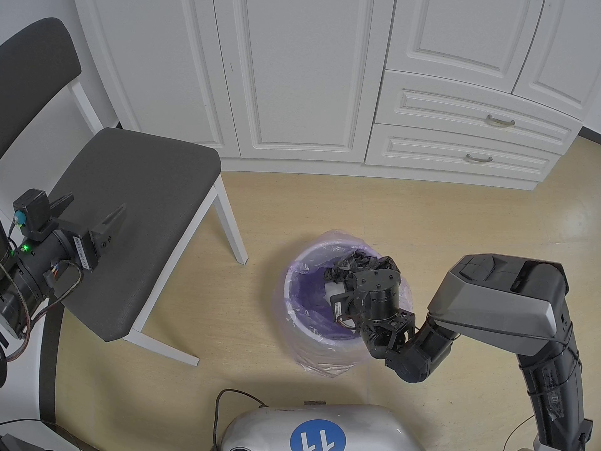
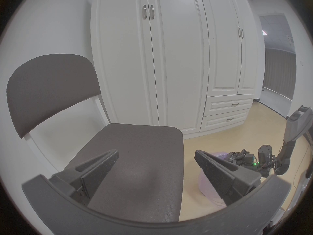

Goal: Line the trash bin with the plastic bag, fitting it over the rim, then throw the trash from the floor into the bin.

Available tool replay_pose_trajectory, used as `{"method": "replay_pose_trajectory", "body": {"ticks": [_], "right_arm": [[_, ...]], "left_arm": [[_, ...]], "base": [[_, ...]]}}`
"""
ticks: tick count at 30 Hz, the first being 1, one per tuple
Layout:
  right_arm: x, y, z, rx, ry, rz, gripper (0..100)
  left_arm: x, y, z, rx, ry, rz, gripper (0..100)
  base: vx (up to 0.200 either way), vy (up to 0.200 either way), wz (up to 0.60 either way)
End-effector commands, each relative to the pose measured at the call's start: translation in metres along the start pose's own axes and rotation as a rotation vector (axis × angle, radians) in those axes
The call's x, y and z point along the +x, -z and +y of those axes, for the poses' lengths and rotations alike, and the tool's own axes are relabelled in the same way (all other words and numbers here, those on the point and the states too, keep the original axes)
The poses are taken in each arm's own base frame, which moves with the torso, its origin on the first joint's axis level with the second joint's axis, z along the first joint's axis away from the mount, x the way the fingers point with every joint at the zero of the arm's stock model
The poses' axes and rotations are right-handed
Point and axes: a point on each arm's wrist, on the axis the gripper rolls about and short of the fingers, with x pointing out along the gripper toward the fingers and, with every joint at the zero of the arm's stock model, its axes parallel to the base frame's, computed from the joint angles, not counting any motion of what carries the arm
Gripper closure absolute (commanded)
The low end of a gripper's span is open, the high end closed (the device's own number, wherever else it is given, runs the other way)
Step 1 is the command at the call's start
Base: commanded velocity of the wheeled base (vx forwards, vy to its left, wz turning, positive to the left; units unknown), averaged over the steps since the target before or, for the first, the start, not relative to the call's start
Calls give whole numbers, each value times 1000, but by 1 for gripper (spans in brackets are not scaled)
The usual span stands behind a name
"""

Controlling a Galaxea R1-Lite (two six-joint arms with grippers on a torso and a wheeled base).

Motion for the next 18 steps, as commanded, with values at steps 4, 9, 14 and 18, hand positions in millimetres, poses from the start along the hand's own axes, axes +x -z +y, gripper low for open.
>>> {"method": "replay_pose_trajectory", "body": {"ticks": [4,9,14,18], "right_arm": [[29,24,-3,-25,34,-124,100],[27,25,-5,-56,36,-130,100],[22,26,-2,-63,28,-120,100],[13,25,4,-73,7,-114,100]], "left_arm": [[1,2,0,1,0,7,0],[1,2,0,1,1,9,0],[1,2,0,2,1,9,0],[1,2,0,1,1,9,0]], "base": [[0,0,0],[0,0,0],[0,0,0],[0,0,0]]}}
